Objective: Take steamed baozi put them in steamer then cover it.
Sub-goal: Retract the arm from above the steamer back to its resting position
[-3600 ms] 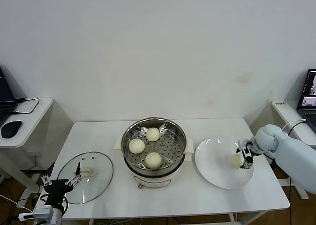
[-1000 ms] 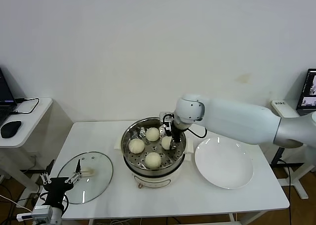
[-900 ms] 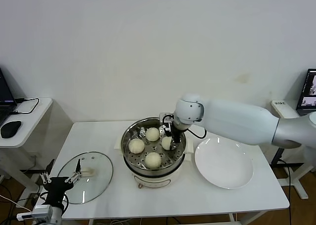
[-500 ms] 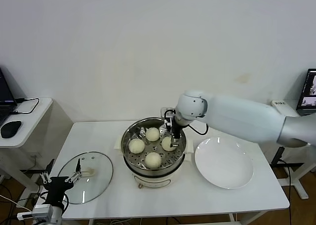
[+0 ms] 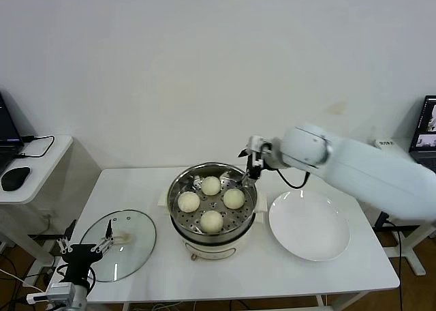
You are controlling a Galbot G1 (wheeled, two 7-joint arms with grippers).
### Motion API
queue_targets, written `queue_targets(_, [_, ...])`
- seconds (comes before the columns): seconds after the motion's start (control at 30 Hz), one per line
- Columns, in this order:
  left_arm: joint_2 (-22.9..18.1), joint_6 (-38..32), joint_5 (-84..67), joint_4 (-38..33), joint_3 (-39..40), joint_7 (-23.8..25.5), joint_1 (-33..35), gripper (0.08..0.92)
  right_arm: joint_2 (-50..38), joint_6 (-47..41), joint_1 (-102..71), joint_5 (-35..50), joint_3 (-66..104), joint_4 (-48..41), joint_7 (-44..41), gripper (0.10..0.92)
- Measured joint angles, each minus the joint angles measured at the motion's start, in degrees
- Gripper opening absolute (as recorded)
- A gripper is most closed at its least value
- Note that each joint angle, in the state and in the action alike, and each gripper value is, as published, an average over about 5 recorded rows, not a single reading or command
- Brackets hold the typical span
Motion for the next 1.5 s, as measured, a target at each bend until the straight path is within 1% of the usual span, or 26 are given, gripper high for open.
queue_targets(0.17, [-0.4,-0.9,1.0,0.9,0.8,-0.4,0.0,0.823,-3.2,7.2,-18.2,-0.8,16.2,3.2,8.0,0.823])
queue_targets(0.3, [-0.7,-1.8,2.0,1.6,1.6,-0.8,0.1,0.823,-2.2,14.6,-33.3,-3.1,30.6,4.3,11.8,0.823])
queue_targets(0.5, [-1.0,-2.8,4.5,3.0,2.8,-1.9,0.0,0.823,4.6,25.8,-53.3,-6.8,50.9,4.8,13.7,0.823])
queue_targets(0.63, [-0.7,-2.8,8.6,4.2,3.6,-2.6,-0.3,0.823,10.8,30.9,-64.6,-8.1,63.3,5.2,13.2,0.823])
queue_targets(0.77, [-0.6,-3.4,15.9,5.8,3.6,-2.7,-0.7,0.823,17.2,33.7,-74.3,-9.9,74.0,6.0,12.4,0.823])
queue_targets(0.97, [0.0,-4.7,31.8,8.5,2.3,-2.7,-0.3,0.823,25.7,36.7,-85.5,-13.2,84.9,6.2,12.3,0.823])
queue_targets(1.13, [1.5,-5.2,45.5,10.9,0.4,-2.8,1.3,0.823,31.1,38.4,-91.3,-15.8,89.1,5.5,13.0,0.823])
queue_targets(1.33, [3.0,-5.3,59.5,13.1,-1.1,-3.4,3.6,0.823,35.4,39.3,-95.0,-18.1,91.7,4.4,14.1,0.823])
queue_targets(1.5, [3.9,-5.6,68.5,15.3,-1.0,-3.4,3.2,0.823,37.8,39.8,-96.7,-19.4,92.8,3.7,14.9,0.823])
